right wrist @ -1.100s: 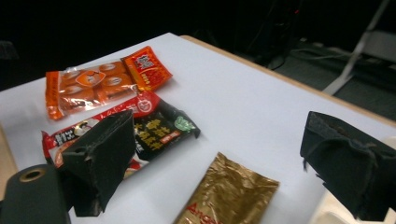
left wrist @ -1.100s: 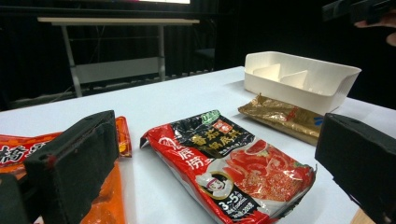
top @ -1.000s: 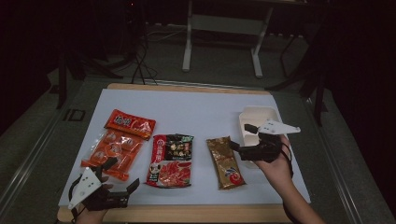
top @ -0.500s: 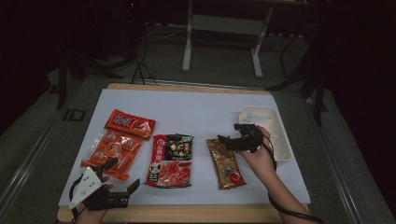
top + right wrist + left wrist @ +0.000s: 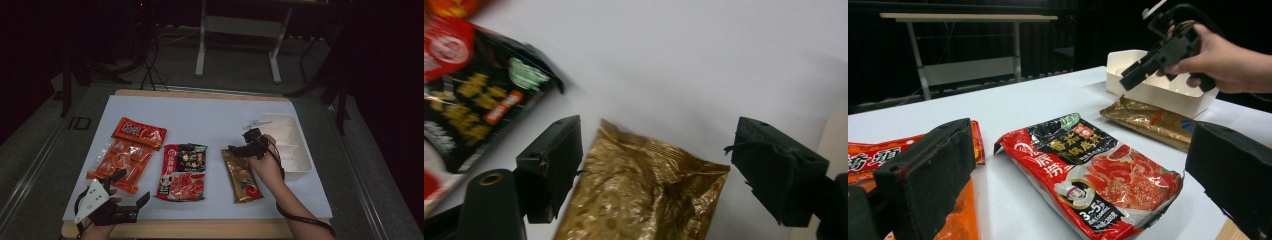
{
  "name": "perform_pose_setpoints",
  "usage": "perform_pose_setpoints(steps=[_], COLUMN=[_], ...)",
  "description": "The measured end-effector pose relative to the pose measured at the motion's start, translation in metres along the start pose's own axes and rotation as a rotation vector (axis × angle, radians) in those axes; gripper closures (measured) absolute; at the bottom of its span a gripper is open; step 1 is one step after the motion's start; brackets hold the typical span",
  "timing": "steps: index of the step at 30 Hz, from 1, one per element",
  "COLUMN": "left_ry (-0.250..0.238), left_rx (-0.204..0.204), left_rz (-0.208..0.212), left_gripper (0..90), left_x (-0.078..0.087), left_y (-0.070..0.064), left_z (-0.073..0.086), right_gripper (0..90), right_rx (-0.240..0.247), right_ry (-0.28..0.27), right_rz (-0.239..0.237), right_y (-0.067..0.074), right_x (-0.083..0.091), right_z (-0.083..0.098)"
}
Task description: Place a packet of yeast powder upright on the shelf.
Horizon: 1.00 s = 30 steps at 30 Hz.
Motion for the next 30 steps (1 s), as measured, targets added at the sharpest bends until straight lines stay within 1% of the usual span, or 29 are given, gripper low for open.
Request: perform_pose_setpoints(steps=[4,7,10,12,14,16,17,19,22,23,24,26,27,29,30], left_ry=[0.006,0.005,0.005,0.004,0.006,0.007,0.007,0.007,0.007,0.007,0.007,0.009,0.009,0.011,0.012], left_rx=[-0.001,-0.001,-0.001,0.000,0.000,0.002,0.002,-0.002,-0.004,-0.001,0.002,0.001,0.000,-0.001,-0.001], left_rz=[0.004,0.006,0.006,0.006,0.006,0.008,0.009,0.010,0.007,0.007,0.007,0.006,0.007,0.007,0.007], left_gripper=[0.3,0.3,0.3,0.3,0.3,0.3,0.3,0.3,0.3,0.3,0.3,0.3,0.3,0.3,0.3], left_x=[-0.001,-0.001,-0.001,0.000,0.000,-0.001,-0.001,-0.001,0.000,0.000,0.000,0.000,0.000,-0.001,-0.001], left_y=[0.000,-0.001,-0.001,-0.001,0.000,-0.001,-0.001,-0.001,-0.001,0.000,0.000,0.000,0.000,0.000,0.000], left_z=[0.000,0.000,0.000,0.000,0.000,0.001,0.001,0.000,0.001,0.001,0.001,0.001,0.001,0.001,0.001], right_gripper=[21.9,22.1,22.7,22.7,22.6,21.6,21.6,23.2,29.2,31.1,35.6,51.8,58.8,74.4,78.4], right_rx=[-0.024,-0.022,-0.041,-0.068,-0.066,-0.076,-0.072,-0.070,-0.083,-0.087,-0.085,-0.063,-0.040,-0.014,-0.013], right_ry=[0.061,0.098,0.112,0.127,0.140,0.162,0.168,0.184,0.225,0.228,0.229,0.229,0.233,0.229,0.230], right_rz=[0.049,0.084,0.102,0.112,0.124,0.134,0.147,0.152,0.128,0.119,0.124,0.132,0.134,0.113,0.101], right_y=[-0.003,-0.004,-0.008,-0.011,-0.012,-0.011,-0.011,-0.010,-0.009,-0.009,-0.010,-0.009,-0.008,-0.006,-0.005], right_x=[-0.015,-0.024,-0.028,-0.031,-0.032,-0.035,-0.036,-0.039,-0.043,-0.044,-0.044,-0.042,-0.041,-0.041,-0.041], right_z=[0.005,0.010,0.012,0.014,0.015,0.016,0.016,0.017,0.019,0.020,0.020,0.019,0.019,0.019,0.020])
Point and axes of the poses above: each handheld gripper's, and its own axes: x roughly backward along the jaws, z roughly out of its underside, y roughly to its left, the point moved 6 cm from there along -x, roughly forward along the jaws, and after that the axes turned 8 degrees about -x, right-handed, at the moved point
